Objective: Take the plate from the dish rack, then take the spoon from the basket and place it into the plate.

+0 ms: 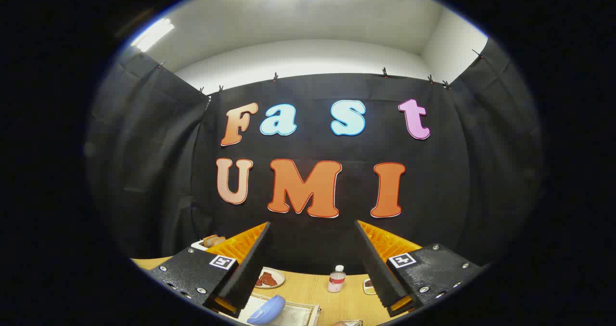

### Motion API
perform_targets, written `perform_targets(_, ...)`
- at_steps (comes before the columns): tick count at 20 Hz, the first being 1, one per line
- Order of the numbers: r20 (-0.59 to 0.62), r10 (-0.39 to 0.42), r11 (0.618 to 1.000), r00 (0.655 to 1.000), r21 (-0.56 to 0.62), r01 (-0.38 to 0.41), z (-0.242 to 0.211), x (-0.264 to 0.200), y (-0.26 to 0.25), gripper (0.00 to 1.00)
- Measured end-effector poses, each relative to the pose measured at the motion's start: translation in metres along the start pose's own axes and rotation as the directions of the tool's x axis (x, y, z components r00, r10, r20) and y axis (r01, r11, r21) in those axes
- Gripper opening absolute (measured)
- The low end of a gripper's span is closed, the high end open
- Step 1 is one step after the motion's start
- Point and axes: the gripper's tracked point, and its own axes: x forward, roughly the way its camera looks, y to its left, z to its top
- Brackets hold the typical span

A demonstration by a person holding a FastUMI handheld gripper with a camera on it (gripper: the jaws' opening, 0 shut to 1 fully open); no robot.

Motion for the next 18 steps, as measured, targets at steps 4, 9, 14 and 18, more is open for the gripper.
perform_targets(4, -0.009, -0.011, 1.0, 1.0, -0.009, 0.011, 0.002, -0.006, -0.006, 0.99)
perform_targets(9, -0.019, 0.005, 1.0, 1.0, 0.005, -0.005, 0.001, -0.005, -0.001, 0.99)
perform_targets(14, -0.033, 0.016, 1.0, 0.999, -0.011, -0.017, -0.002, -0.003, 0.005, 0.99)
perform_targets(18, -0.1, 0.023, 1.0, 0.995, -0.015, -0.024, -0.025, 0.0, 0.01, 0.99)
